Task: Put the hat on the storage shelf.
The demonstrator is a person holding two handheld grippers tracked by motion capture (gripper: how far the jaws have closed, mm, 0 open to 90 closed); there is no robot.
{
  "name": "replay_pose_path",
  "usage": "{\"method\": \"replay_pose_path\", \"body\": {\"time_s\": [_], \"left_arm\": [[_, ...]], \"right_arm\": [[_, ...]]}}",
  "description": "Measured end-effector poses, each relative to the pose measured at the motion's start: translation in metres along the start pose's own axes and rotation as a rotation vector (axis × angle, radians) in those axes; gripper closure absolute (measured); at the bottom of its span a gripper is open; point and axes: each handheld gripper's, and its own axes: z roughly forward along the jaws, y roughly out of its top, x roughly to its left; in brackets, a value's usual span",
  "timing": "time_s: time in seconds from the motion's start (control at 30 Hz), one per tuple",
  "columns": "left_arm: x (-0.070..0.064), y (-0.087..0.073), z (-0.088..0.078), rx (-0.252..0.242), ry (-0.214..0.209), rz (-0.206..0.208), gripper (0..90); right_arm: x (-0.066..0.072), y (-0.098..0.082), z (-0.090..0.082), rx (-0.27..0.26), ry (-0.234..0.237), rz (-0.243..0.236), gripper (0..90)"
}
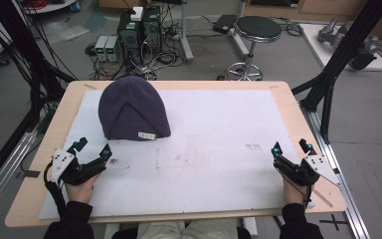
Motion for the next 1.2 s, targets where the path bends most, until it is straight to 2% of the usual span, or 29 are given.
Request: {"method": "replay_pose_path", "body": {"time_s": [0.07, 0.2, 0.33, 0.53, 0.6, 0.73, 0.77, 0.9, 1.2], "left_arm": [[0.0, -0.001, 0.0, 0.004, -0.003, 0.003, 12.2], [0.001, -0.002, 0.001, 0.01, 0.006, 0.003, 12.2], [0.003, -0.003, 0.001, 0.013, 0.002, -0.002, 12.3], [0.002, -0.003, 0.002, 0.03, -0.001, 0.009, 12.4], [0.001, -0.002, 0.001, 0.01, 0.003, 0.009, 12.7], [0.0, -0.001, 0.0, 0.001, -0.006, -0.005, 12.7], [0.001, 0.0, 0.0, 0.0, -0.007, -0.005, 12.7], [0.001, 0.0, 0.0, -0.003, -0.012, -0.012, 12.7], [0.0, 0.001, -0.001, -0.009, -0.012, -0.007, 12.7]], "right_arm": [[-0.003, -0.002, 0.001, 0.006, -0.005, -0.006, 12.1], [-0.009, -0.004, 0.003, 0.011, -0.023, 0.024, 12.1], [-0.011, -0.005, 0.004, 0.021, -0.019, 0.052, 12.1], [-0.012, -0.009, 0.008, 0.061, -0.018, 0.059, 12.1], [-0.015, -0.009, 0.007, 0.052, -0.019, 0.057, 12.1], [-0.019, -0.008, 0.003, 0.021, -0.013, 0.097, 12.1], [-0.019, -0.009, 0.003, 0.02, -0.015, 0.114, 12.1], [-0.022, -0.01, 0.005, 0.034, -0.018, 0.128, 12.1], [-0.02, -0.01, 0.004, 0.03, -0.019, 0.122, 12.1]]}}
